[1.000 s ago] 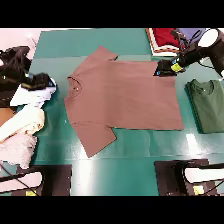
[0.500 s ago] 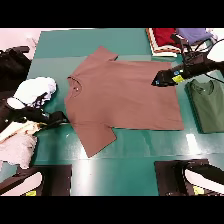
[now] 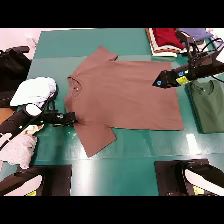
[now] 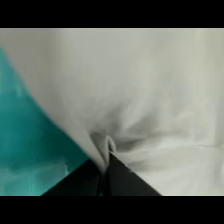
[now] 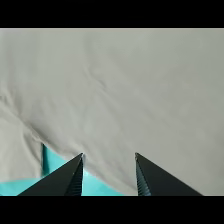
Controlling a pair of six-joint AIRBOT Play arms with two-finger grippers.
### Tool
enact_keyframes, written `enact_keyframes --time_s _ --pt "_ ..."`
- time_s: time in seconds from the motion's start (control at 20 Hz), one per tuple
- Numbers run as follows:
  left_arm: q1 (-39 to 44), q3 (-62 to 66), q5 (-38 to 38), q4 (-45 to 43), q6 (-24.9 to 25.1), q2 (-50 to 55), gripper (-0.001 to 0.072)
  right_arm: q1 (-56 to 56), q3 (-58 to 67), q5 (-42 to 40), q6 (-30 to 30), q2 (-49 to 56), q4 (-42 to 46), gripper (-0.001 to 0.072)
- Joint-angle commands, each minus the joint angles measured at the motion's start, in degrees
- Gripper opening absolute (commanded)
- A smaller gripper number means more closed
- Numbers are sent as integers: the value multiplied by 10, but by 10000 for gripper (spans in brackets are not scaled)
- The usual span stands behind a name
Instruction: Fold the shirts.
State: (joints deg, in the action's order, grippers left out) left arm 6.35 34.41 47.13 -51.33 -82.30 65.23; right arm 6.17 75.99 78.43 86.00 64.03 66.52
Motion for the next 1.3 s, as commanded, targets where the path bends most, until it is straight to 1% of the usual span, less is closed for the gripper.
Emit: enact_keyframes --time_s 0.0,0.1,0.25,0.3,0.35,0.4,0.45,0.5,0.55,0.6,0.65,0.75,1.0,1.1,1.15,1.2,1.25 --pt "8 27 16 19 22 -4 27 -37 -35 38 1 -14 11 361" --pt "8 52 34 17 33 -14 26 -98 -118 40 1 -46 12 361" --pt "8 77 50 7 36 -28 27 -240 -283 24 1 -106 25 366" --pt "8 77 50 7 37 -35 26 -293 -330 23 0 -120 27 394" --pt "8 77 53 7 40 -37 27 -351 -375 20 0 -129 26 533" --pt "8 77 57 7 40 -36 27 -403 -411 14 0 -133 25 583" --pt "8 77 62 7 41 -36 27 -451 -442 4 -3 -134 24 578" --pt "8 77 66 8 43 -36 27 -488 -464 -6 -17 -134 16 559" --pt "8 77 66 8 43 -36 26 -518 -482 -20 -39 -134 -9 482" --pt "8 77 64 8 43 -36 27 -535 -495 -36 -58 -134 -42 446" --pt "8 77 63 8 43 -36 27 -541 -504 -58 -66 -134 -71 446" --pt "8 77 63 8 43 -36 26 -530 -506 -95 -66 -121 -101 446" --pt "8 77 65 8 43 -36 26 -429 -459 -139 -66 -22 -104 445" --pt "8 77 63 8 43 -36 27 -387 -432 -145 -65 5 -102 426" --pt "8 77 63 8 43 -36 27 -366 -421 -145 -63 16 -95 338" --pt "8 77 63 8 43 -36 27 -346 -414 -145 -64 23 -93 185" --pt "8 77 63 8 43 -36 27 -329 -408 -149 -64 26 -94 77"
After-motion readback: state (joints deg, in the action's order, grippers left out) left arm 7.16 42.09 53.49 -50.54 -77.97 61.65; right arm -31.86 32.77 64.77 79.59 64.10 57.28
